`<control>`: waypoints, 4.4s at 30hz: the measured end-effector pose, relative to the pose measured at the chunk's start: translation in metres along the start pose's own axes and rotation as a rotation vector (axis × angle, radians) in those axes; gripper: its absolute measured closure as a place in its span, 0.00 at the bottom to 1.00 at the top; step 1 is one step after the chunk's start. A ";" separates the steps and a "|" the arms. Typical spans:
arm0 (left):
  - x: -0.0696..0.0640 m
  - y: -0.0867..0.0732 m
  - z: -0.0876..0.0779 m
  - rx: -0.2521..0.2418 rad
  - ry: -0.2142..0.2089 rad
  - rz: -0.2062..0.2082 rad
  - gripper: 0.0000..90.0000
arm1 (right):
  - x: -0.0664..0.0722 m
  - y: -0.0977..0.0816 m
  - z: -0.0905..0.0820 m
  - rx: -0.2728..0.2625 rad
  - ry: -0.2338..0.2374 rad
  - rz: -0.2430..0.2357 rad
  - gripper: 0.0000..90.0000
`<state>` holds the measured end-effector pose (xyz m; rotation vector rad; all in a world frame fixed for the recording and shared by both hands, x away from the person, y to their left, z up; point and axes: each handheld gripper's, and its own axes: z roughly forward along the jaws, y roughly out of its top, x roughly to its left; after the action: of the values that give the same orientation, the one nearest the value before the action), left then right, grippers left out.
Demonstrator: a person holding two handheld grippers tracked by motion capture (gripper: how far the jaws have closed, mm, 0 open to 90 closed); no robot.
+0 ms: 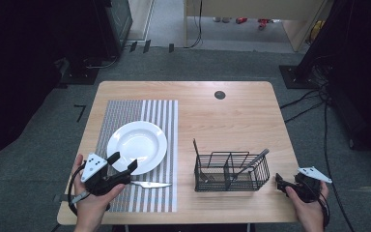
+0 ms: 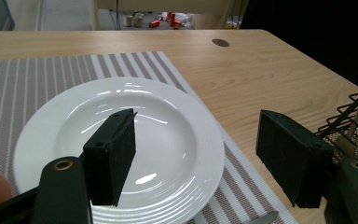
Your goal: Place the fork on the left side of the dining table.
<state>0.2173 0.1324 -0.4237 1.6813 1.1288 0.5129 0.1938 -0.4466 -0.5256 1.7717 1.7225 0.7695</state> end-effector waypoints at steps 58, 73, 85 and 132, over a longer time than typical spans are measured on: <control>-0.120 0.044 0.092 -0.004 -0.300 0.031 0.68 | 0.002 0.000 0.001 -0.003 0.030 -0.028 0.13; -0.130 0.050 0.092 0.013 -0.381 0.049 0.99 | 0.002 0.000 0.001 -0.003 0.030 -0.028 0.13; -0.127 0.063 0.080 -0.022 -0.397 0.058 0.99 | 0.002 0.000 0.001 -0.003 0.030 -0.031 0.13; -0.080 0.125 0.035 -0.230 -0.493 -0.111 0.99 | 0.002 0.000 0.001 -0.005 0.031 -0.029 0.13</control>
<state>0.2603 0.0384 -0.3119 1.4286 0.7641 0.1353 0.1947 -0.4449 -0.5261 1.7358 1.7611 0.7924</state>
